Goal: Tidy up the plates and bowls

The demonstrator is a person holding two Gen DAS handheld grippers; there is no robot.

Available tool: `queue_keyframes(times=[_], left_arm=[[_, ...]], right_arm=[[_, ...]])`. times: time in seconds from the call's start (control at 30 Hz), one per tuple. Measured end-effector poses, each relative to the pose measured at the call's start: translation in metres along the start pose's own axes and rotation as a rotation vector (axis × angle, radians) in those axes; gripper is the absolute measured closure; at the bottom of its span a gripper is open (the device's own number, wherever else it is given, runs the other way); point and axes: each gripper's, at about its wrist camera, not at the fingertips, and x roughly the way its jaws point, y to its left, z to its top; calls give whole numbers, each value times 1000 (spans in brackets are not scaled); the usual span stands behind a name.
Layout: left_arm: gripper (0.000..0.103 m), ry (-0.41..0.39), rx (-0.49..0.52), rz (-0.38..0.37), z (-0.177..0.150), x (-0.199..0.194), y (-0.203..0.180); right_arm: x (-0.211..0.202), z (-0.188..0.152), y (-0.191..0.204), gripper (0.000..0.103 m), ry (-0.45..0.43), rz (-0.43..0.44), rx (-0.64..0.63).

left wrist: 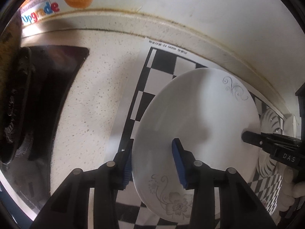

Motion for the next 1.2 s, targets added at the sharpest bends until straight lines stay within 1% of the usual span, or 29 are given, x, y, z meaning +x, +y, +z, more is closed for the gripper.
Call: queue_keyframes(times=[0.13, 0.23, 0.27, 0.33, 0.37, 0.43, 0.6, 0.63, 0.67, 0.73, 0.8, 0.87, 0.9, 1.0, 1.2], left_arm=[[67, -11, 30, 0, -13, -21, -13], [67, -13, 60, 2, -25, -37, -33], [67, -11, 71, 0, -21, -41, -44], [67, -8, 94, -3, -32, -49, -56], [67, -6, 106, -4, -28, -51, -63], [67, -6, 127, -5, -38, -57, -73], [67, 19, 187, -33, -69, -61, -105], [67, 28, 197, -37, -76, -60, -113], [67, 37, 210, -42, -83, -58, -120], [67, 57, 235, -49, -95, -55, -135], [67, 78, 262, -53, -110, -52, -152], [67, 101, 292, -53, -123, -46, -168], [67, 112, 304, -52, -129, -43, -175], [67, 152, 339, -44, -145, -31, -193], [67, 202, 407, -8, -172, -12, -225]], right_arm=[[-19, -22, 0, 80, -22, 16, 26], [-43, -46, -8, 80, -40, 22, 40], [-50, -54, -10, 80, -45, 22, 45], [-63, -69, -17, 80, -55, 22, 52], [-73, -82, -22, 80, -62, 23, 62], [-90, -104, -35, 80, -74, 24, 74], [-121, -157, -65, 80, -104, 29, 126], [-128, -174, -75, 80, -110, 38, 148], [-132, -181, -81, 80, -112, 41, 158], [-141, -209, -98, 80, -120, 41, 196], [-145, -229, -110, 80, -123, 38, 219], [-149, -259, -127, 80, -119, 41, 257], [-145, -261, -127, 80, -115, 41, 266], [-141, -291, -145, 80, -96, 32, 299], [-130, -332, -179, 80, -68, 50, 353]])
